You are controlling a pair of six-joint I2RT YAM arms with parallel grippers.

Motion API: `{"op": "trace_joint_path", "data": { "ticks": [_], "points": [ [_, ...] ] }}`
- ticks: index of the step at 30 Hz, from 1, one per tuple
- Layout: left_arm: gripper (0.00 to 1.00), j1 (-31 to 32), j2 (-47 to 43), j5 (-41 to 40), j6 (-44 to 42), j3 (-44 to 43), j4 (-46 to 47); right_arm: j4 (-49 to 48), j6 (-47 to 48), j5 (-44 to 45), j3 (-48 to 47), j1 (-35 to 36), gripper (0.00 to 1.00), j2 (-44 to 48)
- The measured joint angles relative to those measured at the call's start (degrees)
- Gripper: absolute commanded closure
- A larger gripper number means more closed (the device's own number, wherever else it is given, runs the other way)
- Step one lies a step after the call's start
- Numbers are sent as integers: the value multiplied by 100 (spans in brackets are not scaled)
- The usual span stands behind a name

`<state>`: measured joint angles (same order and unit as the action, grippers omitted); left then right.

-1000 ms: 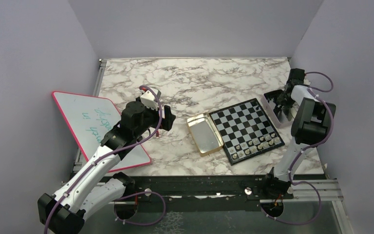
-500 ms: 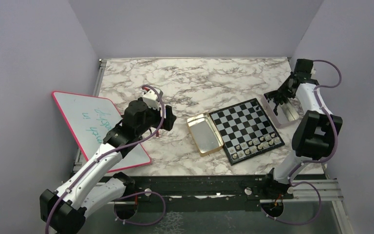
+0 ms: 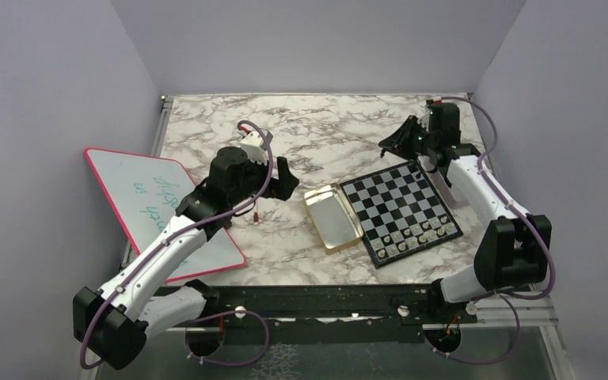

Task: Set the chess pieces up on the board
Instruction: Pick up the chess piece from the storage box, then place the chess piece on the chessboard.

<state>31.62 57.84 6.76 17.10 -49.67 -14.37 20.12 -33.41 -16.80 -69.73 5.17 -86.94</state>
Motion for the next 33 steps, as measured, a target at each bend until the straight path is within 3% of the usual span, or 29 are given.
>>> {"op": "trace_joint_path", "data": {
  "ticks": [4, 10, 18, 25, 28, 33],
  "points": [
    [15, 0, 275, 103, 404, -284, 227, -1069, -1250, -562, 852, 330, 86, 278],
    [19, 2, 931, 168, 911, -699, 844, -2417, -2900, -664, 1484, 892, 86, 448],
    [23, 306, 1644, 168, 748, -885, 2271, -3906, -4951, -472, 2214, 977, 86, 785],
    [25, 938, 2702, 166, 92, -1674, 2627, -4468, -5853, -356, 2282, 1032, 86, 776],
    [36, 1134, 2905, 109, -114, -1779, 2723, -4651, -6059, -348, 2288, 1051, 86, 774],
    [44, 1285, 3224, -46, -321, -2006, 2852, -4787, -6190, -339, 2422, 1056, 86, 774]
  ]
}}
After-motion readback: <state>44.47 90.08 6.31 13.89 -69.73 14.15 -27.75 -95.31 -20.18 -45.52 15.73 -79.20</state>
